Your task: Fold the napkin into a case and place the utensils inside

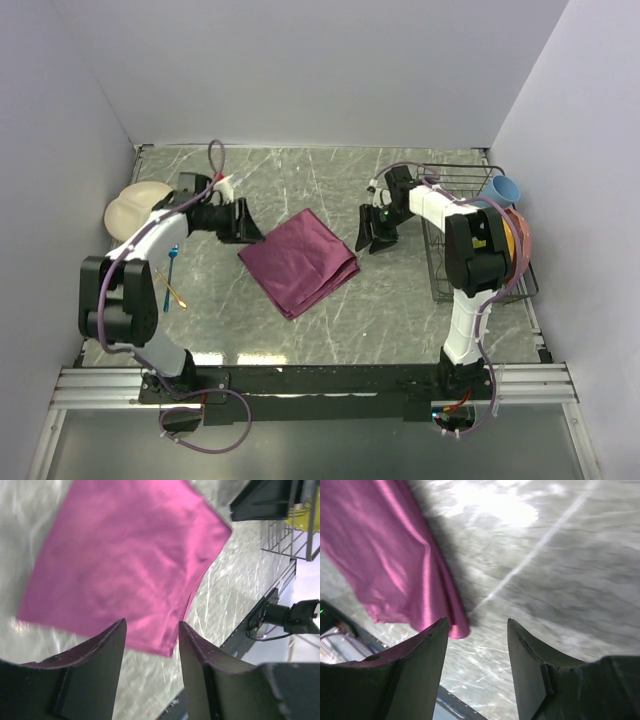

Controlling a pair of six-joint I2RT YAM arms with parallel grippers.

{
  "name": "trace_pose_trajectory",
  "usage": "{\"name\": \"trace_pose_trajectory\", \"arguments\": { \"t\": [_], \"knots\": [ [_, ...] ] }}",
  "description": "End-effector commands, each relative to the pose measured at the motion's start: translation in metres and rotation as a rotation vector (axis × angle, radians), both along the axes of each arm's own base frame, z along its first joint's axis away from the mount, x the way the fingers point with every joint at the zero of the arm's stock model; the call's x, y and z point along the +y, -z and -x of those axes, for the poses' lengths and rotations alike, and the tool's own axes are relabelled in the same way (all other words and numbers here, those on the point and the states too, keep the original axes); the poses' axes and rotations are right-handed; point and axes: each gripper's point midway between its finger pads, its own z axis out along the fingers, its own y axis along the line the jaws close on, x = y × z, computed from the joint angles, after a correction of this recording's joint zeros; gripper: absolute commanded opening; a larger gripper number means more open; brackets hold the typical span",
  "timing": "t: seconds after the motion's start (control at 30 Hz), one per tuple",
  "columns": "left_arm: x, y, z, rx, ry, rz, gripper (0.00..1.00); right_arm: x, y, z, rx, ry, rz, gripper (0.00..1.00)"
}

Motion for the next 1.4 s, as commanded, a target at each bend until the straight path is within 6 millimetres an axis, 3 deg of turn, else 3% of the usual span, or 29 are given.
{"name": "trace_pose_trajectory", "arguments": {
  "t": [0.0,0.13,0.33,0.43,0.47,0.53,0.57,0.63,0.8,0.93,1.13,1.37],
  "knots": [
    [0.015,0.010,0.013,0.058,-0.094,-0.003,0.51,0.023,-0.009,0.009,0.021,-0.039,-0.070,0.57],
    [0.035,0.038,0.019,0.179,-0.173,-0.050,0.49,0.030,-0.015,0.014,0.025,-0.045,-0.100,0.58],
    [0.030,0.034,0.028,0.118,-0.164,-0.055,0.49,0.035,-0.026,0.009,0.020,-0.045,-0.110,0.61],
    [0.011,0.029,0.032,-0.035,0.006,-0.196,0.47,0.037,-0.024,0.011,0.014,-0.060,-0.085,0.59],
    [-0.007,0.029,0.042,-0.075,0.095,-0.232,0.46,0.038,-0.021,0.013,0.022,-0.063,-0.072,0.57],
    [-0.013,0.029,0.044,-0.196,0.181,-0.339,0.45,0.039,-0.013,0.017,0.032,-0.068,-0.039,0.56],
    [-0.029,0.030,0.055,-0.240,0.267,-0.356,0.45,0.040,-0.010,0.017,0.031,-0.068,-0.032,0.55],
    [-0.042,0.036,0.066,-0.292,0.352,-0.424,0.45,0.041,-0.007,0.017,0.037,-0.062,-0.024,0.54],
    [-0.062,0.048,0.076,-0.334,0.416,-0.469,0.47,0.044,-0.005,0.016,0.030,-0.066,-0.008,0.50],
    [-0.081,0.055,0.091,-0.375,0.483,-0.487,0.49,0.047,-0.004,0.016,0.039,-0.057,-0.009,0.38],
    [-0.092,0.075,0.112,-0.350,0.568,-0.512,0.44,0.044,-0.004,0.015,0.036,-0.059,0.003,0.17],
    [-0.094,0.094,0.123,-0.319,0.615,-0.563,0.43,0.045,-0.001,0.018,0.055,-0.060,-0.006,0.07]
  ]
}}
